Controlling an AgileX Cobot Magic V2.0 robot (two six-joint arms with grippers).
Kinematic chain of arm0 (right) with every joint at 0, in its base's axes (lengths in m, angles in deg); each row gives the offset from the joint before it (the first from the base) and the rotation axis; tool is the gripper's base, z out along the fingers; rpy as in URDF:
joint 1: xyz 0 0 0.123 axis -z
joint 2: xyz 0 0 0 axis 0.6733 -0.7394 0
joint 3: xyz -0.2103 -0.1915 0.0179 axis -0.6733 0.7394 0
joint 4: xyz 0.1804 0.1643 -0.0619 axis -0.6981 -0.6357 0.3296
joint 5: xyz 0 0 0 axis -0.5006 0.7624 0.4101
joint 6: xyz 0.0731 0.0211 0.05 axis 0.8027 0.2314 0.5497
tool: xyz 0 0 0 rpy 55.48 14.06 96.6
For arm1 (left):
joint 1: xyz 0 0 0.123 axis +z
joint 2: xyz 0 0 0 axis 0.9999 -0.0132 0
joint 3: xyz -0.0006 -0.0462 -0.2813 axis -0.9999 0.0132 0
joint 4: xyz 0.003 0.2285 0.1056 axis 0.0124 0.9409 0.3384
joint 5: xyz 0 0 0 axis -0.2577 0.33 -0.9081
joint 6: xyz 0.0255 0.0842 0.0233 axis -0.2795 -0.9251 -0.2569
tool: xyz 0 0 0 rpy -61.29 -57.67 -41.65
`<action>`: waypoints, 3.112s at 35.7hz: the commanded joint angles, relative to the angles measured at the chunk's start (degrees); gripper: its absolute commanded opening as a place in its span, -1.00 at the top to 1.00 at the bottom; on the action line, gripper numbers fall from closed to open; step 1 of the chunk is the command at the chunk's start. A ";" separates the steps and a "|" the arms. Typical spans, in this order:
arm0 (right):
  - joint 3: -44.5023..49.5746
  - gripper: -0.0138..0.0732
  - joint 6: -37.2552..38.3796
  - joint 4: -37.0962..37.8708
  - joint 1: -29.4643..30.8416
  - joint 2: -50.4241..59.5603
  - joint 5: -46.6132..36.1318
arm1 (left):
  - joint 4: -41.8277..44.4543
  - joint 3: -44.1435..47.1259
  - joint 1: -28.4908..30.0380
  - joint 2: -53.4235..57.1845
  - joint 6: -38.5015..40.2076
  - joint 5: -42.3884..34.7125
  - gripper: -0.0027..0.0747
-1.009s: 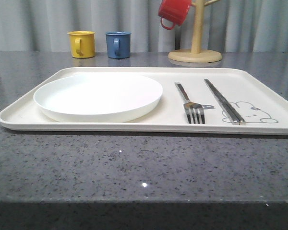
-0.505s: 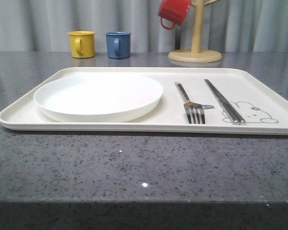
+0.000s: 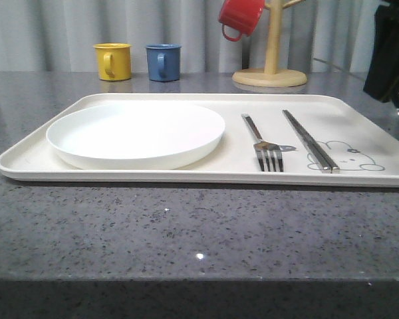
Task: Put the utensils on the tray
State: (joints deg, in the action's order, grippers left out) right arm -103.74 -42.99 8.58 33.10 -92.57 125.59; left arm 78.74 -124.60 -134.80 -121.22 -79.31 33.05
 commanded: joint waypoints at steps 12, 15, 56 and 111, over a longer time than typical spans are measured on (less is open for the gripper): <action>-1.40 0.68 12.02 3.91 -0.51 -5.72 -5.05 | 0.05 -1.38 -0.43 -0.22 0.57 -4.18 -0.15; -1.40 0.56 11.97 3.91 -0.51 -5.97 -3.86 | 0.05 -1.38 -0.43 -0.22 0.57 -4.18 -0.15; 22.16 0.08 -3.38 10.64 -0.60 58.40 -4.85 | 0.05 -1.38 -0.43 -0.22 0.57 -4.18 -0.15; 31.50 0.95 -3.38 10.64 -0.60 78.65 -7.80 | -9.59 2.44 7.28 5.03 -8.07 -6.43 0.98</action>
State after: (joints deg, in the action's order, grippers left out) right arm -71.11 -45.82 19.07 32.51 -13.00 121.36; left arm 69.34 -122.27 -131.37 -118.20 -87.40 31.75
